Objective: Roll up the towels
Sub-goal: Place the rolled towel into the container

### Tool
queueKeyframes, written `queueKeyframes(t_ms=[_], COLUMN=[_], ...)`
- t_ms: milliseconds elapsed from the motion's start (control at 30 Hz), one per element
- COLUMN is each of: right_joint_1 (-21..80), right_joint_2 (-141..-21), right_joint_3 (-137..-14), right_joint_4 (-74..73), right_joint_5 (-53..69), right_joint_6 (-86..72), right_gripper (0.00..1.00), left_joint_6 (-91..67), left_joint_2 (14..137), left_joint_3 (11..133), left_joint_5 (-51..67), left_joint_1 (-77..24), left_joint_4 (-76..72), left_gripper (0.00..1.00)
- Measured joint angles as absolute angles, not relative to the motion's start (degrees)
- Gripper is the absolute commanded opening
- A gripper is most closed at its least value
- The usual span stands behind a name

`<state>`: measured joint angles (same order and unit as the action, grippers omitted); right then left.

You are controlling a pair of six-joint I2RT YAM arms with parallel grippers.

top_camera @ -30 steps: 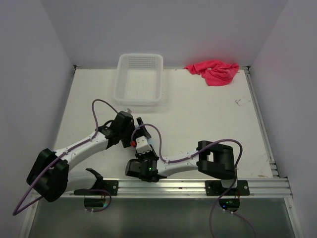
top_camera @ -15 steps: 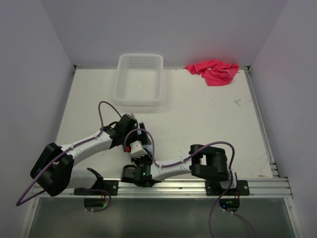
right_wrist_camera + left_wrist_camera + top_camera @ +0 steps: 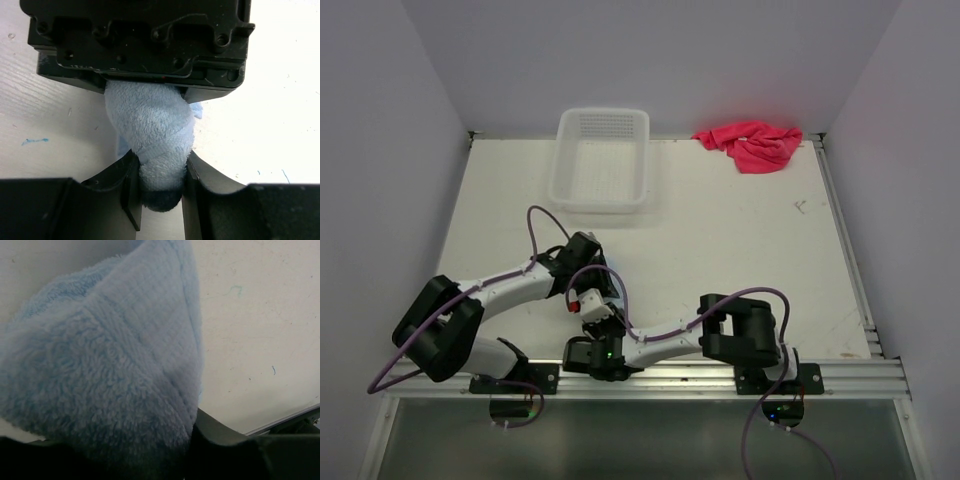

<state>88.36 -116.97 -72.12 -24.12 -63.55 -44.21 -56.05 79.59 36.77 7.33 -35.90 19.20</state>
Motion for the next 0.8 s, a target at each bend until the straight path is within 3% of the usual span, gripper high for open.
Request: queueKeyframes(t_ms=[100, 267, 500, 800], right_joint_1=[88.5, 88.7, 90.7, 92.7], right_joint_2=[-117.0, -113.3, -96.1, -75.3], right_joint_3=[-72.1, -66.7, -54.8, -43.8], right_joint_4=[-24.0, -18.0, -9.9, -9.1], right_joint_5=[-63.5, -63.2, -61.0, -61.5], right_joint_6=[-44.1, -42.0, -37.7, -39.6], right_gripper=[0.47, 0.65, 0.72, 0.74], left_joint_6=[-55.7, -54.4, -53.6, -49.8], left_joint_2=[79.8, 80.2, 81.5, 83.8], left_joint_3=[36.8, 36.9, 38.0, 42.6], left_joint_5=[7.5, 7.4, 7.5, 5.4], left_joint_1=[-36.1, -36.1, -36.2, -36.9], left_joint_4=[18.9, 18.9, 19.6, 24.3], left_gripper=[0.24, 0.12, 0.03, 0.00])
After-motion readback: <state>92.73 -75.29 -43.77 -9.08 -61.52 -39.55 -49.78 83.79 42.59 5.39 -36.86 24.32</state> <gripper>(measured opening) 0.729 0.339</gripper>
